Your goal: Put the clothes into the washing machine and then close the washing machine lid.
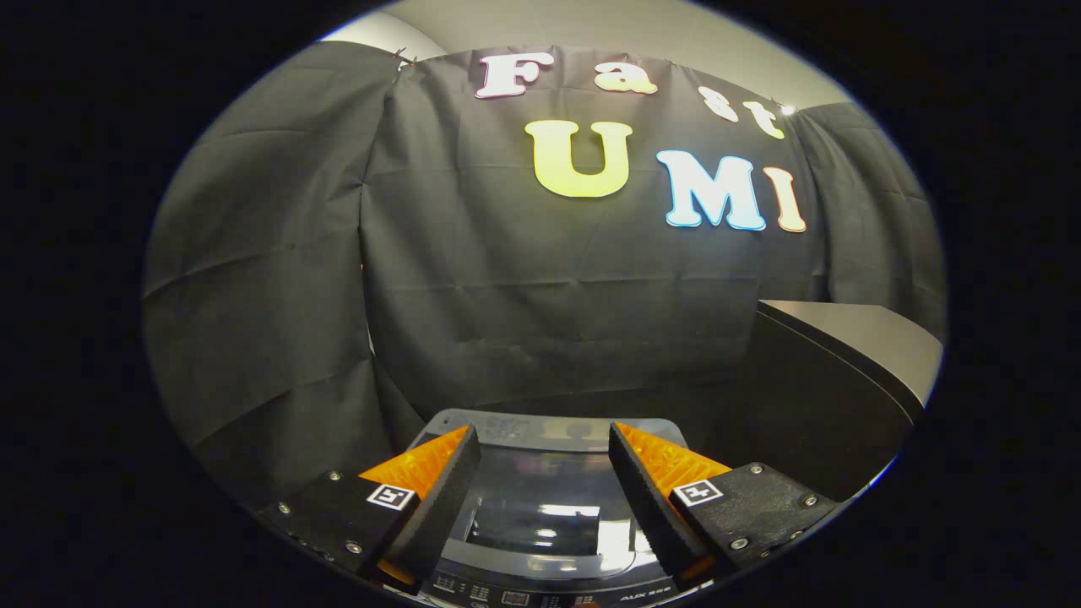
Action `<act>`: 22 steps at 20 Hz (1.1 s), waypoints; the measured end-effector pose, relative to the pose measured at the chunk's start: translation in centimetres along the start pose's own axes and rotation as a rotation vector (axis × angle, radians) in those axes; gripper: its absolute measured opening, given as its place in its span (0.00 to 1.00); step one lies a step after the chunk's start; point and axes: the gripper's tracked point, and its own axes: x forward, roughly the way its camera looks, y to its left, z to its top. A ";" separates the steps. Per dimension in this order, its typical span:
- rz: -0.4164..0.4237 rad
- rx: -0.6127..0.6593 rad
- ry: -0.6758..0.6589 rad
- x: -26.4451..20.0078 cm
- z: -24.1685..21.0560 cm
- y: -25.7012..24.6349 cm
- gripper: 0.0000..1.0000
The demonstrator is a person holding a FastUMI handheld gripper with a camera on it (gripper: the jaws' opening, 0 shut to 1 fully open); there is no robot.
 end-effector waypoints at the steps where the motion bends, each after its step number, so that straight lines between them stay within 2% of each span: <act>1: 0.005 0.000 0.013 -0.2 -0.9 0.1 0.96; 5: 0.021 0.013 0.032 -1.5 -2.0 0.2 0.96; 12: 0.058 -0.017 -0.073 -7.3 3.3 -0.5 0.96; 18: 0.028 -0.019 -0.181 -13.4 9.2 -6.2 0.95; 22: 0.015 -0.014 -0.206 -17.3 10.7 -10.8 0.96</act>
